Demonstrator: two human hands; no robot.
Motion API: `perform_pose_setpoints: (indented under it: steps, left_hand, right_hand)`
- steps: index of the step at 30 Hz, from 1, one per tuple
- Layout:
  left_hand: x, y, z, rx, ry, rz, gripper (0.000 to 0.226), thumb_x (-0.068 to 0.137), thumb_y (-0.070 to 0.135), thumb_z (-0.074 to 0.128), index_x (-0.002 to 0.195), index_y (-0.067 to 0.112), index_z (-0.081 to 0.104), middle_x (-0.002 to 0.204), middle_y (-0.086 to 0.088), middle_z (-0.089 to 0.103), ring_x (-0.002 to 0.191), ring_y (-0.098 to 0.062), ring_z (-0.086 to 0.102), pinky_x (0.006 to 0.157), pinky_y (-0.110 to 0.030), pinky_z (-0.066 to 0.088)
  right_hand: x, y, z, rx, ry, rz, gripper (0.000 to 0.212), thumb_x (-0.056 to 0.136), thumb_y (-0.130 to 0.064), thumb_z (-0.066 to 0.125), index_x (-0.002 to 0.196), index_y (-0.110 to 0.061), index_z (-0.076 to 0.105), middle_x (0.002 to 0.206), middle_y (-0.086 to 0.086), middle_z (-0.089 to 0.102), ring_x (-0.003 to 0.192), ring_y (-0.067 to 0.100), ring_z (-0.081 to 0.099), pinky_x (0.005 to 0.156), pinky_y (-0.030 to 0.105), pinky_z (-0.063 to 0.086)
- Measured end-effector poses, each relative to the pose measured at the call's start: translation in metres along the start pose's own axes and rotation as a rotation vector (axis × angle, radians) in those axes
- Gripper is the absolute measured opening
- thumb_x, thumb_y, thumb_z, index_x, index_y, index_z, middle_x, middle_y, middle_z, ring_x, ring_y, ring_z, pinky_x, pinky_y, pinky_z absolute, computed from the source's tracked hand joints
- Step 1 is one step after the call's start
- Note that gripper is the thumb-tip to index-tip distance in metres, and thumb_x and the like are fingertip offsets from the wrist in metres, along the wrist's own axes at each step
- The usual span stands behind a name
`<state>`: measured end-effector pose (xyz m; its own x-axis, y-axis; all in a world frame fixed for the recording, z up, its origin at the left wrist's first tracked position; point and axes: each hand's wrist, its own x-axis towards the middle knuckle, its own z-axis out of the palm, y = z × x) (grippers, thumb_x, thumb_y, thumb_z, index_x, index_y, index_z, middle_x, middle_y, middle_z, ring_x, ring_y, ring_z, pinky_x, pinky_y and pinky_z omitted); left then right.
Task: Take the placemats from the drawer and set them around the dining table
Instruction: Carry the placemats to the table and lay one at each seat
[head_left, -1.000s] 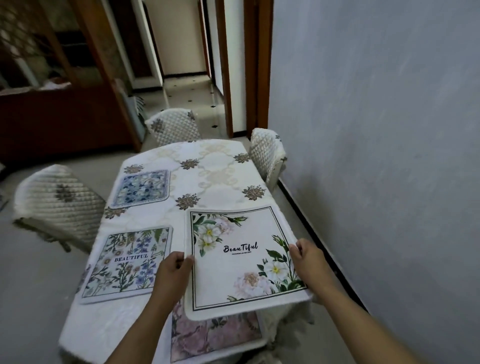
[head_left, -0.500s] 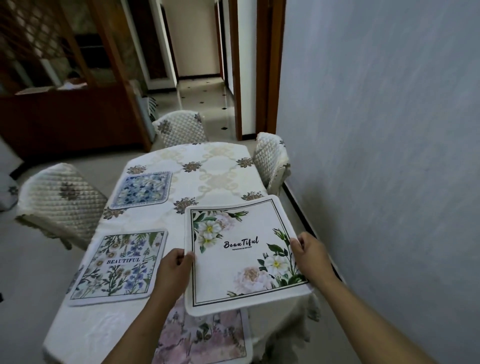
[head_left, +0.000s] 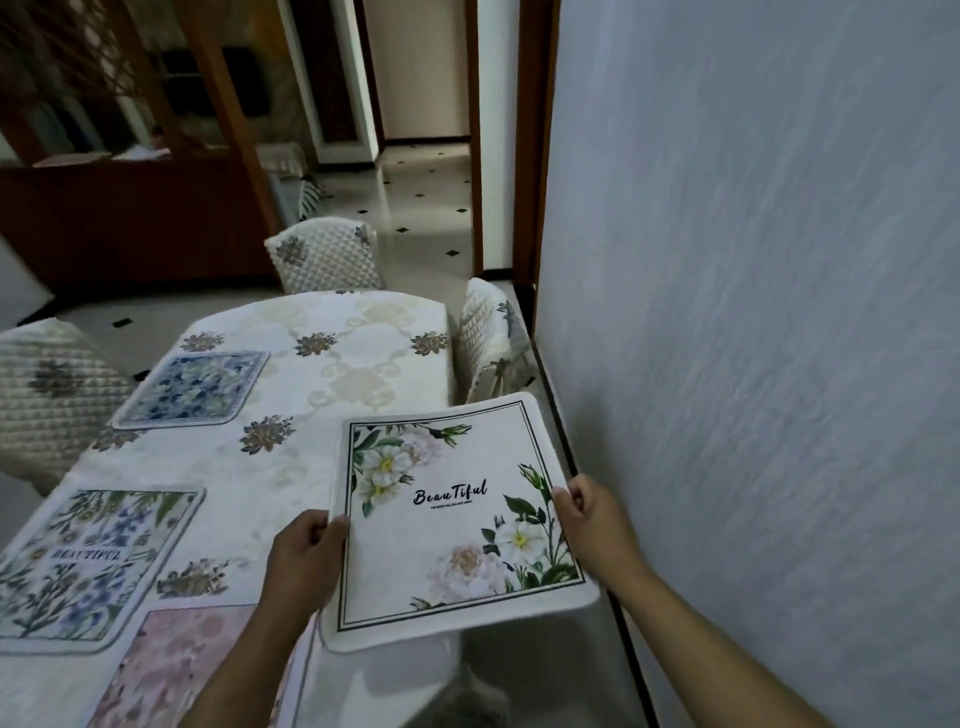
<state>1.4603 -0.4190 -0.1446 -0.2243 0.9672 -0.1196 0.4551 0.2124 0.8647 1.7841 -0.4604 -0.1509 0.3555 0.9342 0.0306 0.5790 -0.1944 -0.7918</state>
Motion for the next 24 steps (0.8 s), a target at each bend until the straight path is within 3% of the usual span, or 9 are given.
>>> perform_pose_setpoints:
  steps: [10, 15, 22, 24]
  left_hand:
    - [0.060, 0.032, 0.048, -0.050, 0.092, -0.095, 0.027, 0.095, 0.023, 0.060, 0.078, 0.002, 0.061, 0.056, -0.012, 0.055, 0.040, -0.020, 0.046, 0.038, -0.021, 0.036]
    - [0.129, 0.036, 0.076, -0.125, 0.142, -0.140, 0.026, 0.093, 0.024, 0.062, 0.075, 0.006, 0.064, 0.064, -0.013, 0.064, 0.052, -0.024, 0.052, 0.052, -0.029, 0.038]
    - [0.222, 0.045, 0.104, -0.115, 0.193, -0.233, 0.030, 0.092, 0.022, 0.063, 0.065, 0.012, 0.056, 0.056, -0.003, 0.055, 0.054, -0.021, 0.049, 0.054, -0.031, 0.035]
    - [0.237, 0.047, 0.107, -0.113, 0.211, -0.264, 0.029, 0.092, 0.021, 0.063, 0.066, 0.010, 0.055, 0.057, -0.004, 0.054, 0.054, -0.020, 0.048, 0.054, -0.031, 0.035]
  right_hand:
    - [0.124, 0.012, 0.005, -0.035, -0.124, -0.071, 0.034, 0.095, -0.045, 0.047, 0.069, -0.023, 0.045, 0.061, -0.005, 0.047, 0.054, 0.010, 0.042, 0.051, 0.031, 0.037]
    - [0.216, -0.002, 0.028, -0.064, -0.187, -0.130, 0.033, 0.098, -0.037, 0.049, 0.070, -0.021, 0.044, 0.063, -0.004, 0.044, 0.057, 0.008, 0.038, 0.054, 0.031, 0.035]
    - [0.335, -0.010, 0.072, -0.181, -0.258, -0.140, 0.034, 0.095, -0.038, 0.050, 0.073, -0.012, 0.049, 0.064, 0.007, 0.051, 0.056, 0.011, 0.041, 0.053, 0.032, 0.034]
    - [0.357, -0.016, 0.081, -0.189, -0.299, -0.167, 0.034, 0.097, -0.036, 0.051, 0.068, -0.018, 0.044, 0.060, 0.001, 0.046, 0.054, 0.012, 0.039, 0.052, 0.032, 0.033]
